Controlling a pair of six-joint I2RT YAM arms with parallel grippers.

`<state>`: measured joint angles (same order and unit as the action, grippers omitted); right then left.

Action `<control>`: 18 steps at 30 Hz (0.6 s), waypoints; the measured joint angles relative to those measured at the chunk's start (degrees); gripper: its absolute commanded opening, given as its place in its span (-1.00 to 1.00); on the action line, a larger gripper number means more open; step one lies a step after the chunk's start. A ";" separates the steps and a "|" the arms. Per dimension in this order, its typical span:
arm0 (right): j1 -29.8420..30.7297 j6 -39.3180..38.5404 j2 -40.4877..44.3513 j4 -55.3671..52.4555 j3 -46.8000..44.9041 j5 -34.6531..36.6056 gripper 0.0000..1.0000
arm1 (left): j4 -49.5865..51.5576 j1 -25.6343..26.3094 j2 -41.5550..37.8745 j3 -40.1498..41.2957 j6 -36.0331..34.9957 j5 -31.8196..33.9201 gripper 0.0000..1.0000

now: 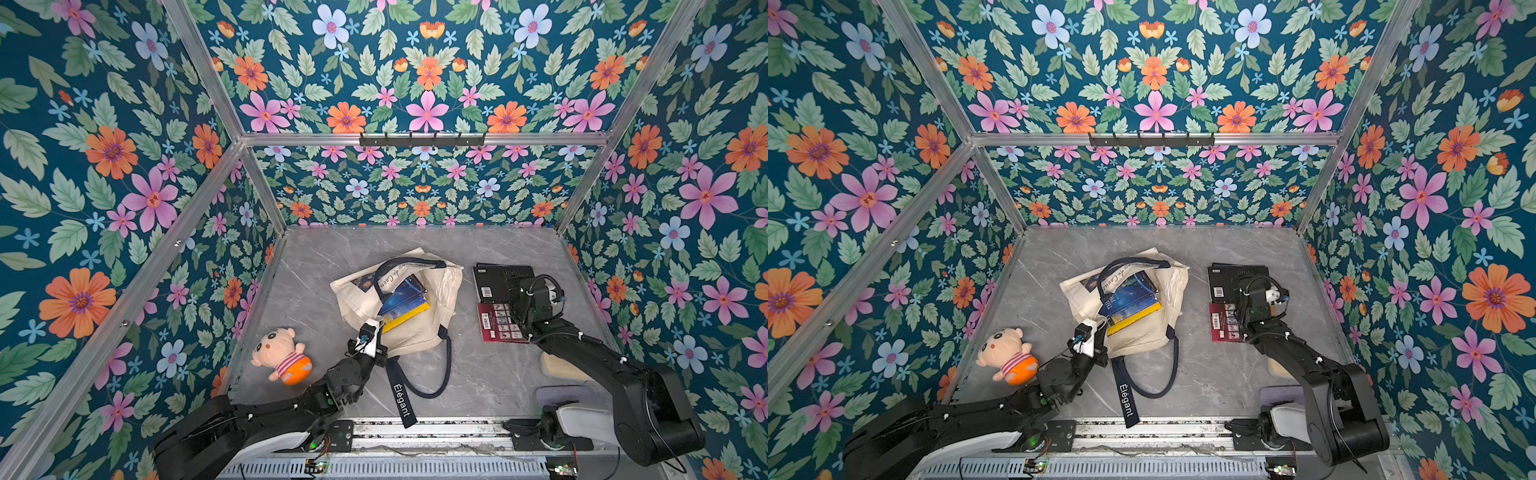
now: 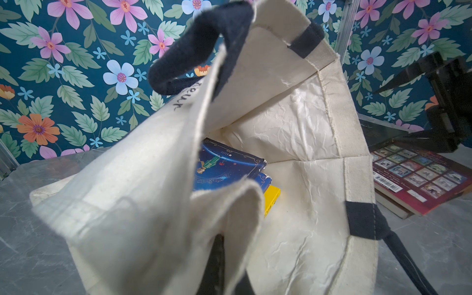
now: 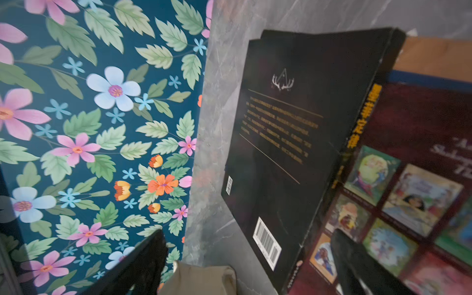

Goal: Take out the books from the canvas bag
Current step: Place the book on the book, then adjust the book on the book.

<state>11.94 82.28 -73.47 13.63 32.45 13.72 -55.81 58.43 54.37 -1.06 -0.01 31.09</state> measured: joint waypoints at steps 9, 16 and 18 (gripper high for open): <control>0.00 1.55 -4.79 -2.71 2.36 -2.43 0.98 | 0.00 0.00 0.39 0.00 0.00 -0.20 -1.00; 0.00 0.96 -9.35 -0.52 4.52 -2.69 0.97 | 0.00 0.00 0.55 0.00 0.00 -0.17 -1.00; -0.07 0.09 -10.56 0.61 5.03 -2.54 0.95 | 0.00 0.00 0.61 0.00 0.00 -0.17 -1.00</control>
<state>11.88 82.37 -84.03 14.24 37.47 11.18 -55.81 58.43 54.98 -1.06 -0.01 30.92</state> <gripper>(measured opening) 0.984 0.058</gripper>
